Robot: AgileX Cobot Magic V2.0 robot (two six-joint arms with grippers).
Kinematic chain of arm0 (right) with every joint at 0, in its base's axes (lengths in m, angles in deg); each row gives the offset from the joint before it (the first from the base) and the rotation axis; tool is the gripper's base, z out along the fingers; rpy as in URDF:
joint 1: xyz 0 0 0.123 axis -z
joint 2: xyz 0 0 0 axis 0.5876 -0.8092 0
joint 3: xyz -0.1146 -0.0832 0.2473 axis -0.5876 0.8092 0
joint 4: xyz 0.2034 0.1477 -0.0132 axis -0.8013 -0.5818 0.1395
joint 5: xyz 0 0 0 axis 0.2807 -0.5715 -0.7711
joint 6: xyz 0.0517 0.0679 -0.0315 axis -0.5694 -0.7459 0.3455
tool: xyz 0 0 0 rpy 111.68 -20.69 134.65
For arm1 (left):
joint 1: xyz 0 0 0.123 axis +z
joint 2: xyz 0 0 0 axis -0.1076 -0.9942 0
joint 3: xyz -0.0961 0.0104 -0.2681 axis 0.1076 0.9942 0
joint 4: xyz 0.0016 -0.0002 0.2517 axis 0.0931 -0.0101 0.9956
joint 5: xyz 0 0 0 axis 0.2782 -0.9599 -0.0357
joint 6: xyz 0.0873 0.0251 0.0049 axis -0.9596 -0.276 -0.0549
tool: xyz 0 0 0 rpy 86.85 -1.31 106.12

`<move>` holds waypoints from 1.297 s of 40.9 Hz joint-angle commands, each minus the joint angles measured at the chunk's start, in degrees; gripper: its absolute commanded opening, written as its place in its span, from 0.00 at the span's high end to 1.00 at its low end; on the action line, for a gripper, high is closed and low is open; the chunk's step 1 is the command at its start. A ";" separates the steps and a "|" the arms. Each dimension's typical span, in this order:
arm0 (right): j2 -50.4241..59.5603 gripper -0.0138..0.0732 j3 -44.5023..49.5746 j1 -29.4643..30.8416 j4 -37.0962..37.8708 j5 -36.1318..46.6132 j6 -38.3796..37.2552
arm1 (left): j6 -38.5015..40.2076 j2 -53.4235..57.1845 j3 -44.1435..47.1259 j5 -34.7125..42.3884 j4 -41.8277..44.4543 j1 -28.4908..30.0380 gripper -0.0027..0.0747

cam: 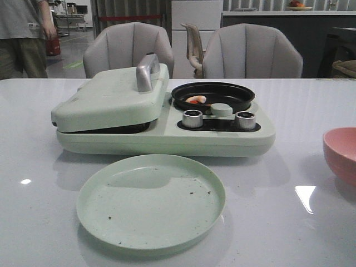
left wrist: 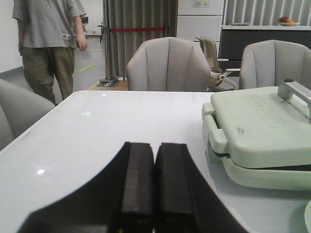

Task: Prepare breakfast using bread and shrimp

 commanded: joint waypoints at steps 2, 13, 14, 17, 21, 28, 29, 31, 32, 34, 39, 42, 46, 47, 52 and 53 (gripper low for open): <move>8.29 0.80 6.80 0.12 1.27 17.48 0.33 | 0.64 1.20 0.35 4.97 -0.08 -0.14 0.84; 28.68 0.80 23.53 0.38 0.53 34.71 0.26 | 0.64 1.20 0.35 4.97 -0.08 -0.14 0.84; 29.54 0.80 24.24 0.63 0.36 34.89 0.21 | 0.64 1.20 0.35 4.97 -0.08 -0.14 0.84; 31.92 0.80 26.53 1.78 -0.91 35.10 0.21 | 0.64 1.20 0.35 4.97 -0.08 -0.14 0.84; 34.11 0.80 28.83 3.08 -3.02 36.19 0.21 | 0.64 1.20 0.35 4.97 -0.08 -0.14 0.84; 36.44 0.80 31.71 3.41 -3.41 41.24 0.21 | 0.64 1.20 0.35 4.97 -0.08 -0.14 0.84; 36.38 0.80 31.71 3.41 -3.41 41.49 0.21 | 0.64 1.20 0.35 4.97 -0.08 -0.14 0.84; 36.38 0.80 31.71 3.41 -3.41 41.49 0.21 | 0.64 1.09 0.35 4.97 -0.08 -0.14 0.84; 36.38 0.80 31.71 3.41 -3.41 41.44 0.21 | 0.64 1.09 0.35 4.97 -0.08 -0.14 0.84; 36.38 0.80 31.71 3.41 -3.41 41.44 0.21 | 0.64 1.09 0.35 4.97 -0.08 -0.14 0.84; 36.38 0.80 31.71 3.41 -3.41 41.44 0.21 | 0.64 1.09 0.35 4.97 -0.08 -0.14 0.84; 36.38 0.80 31.85 3.41 -3.41 41.51 0.21 | 0.64 1.09 0.35 4.97 -0.08 -0.14 0.84; 36.75 0.80 31.85 3.53 -5.41 40.94 1.54 | 0.64 1.09 0.35 4.97 -0.08 -0.14 0.84; 36.75 0.80 31.89 3.53 -6.50 40.88 3.31 | 0.64 1.09 0.35 4.97 -0.08 -0.14 0.84; 36.75 0.80 31.89 3.53 -12.19 40.77 12.29 | 0.64 1.09 0.35 4.97 -0.08 -0.14 0.84; 36.75 0.80 31.89 3.53 -12.32 40.82 12.68 | 0.64 1.09 0.35 4.97 -0.08 -0.14 0.84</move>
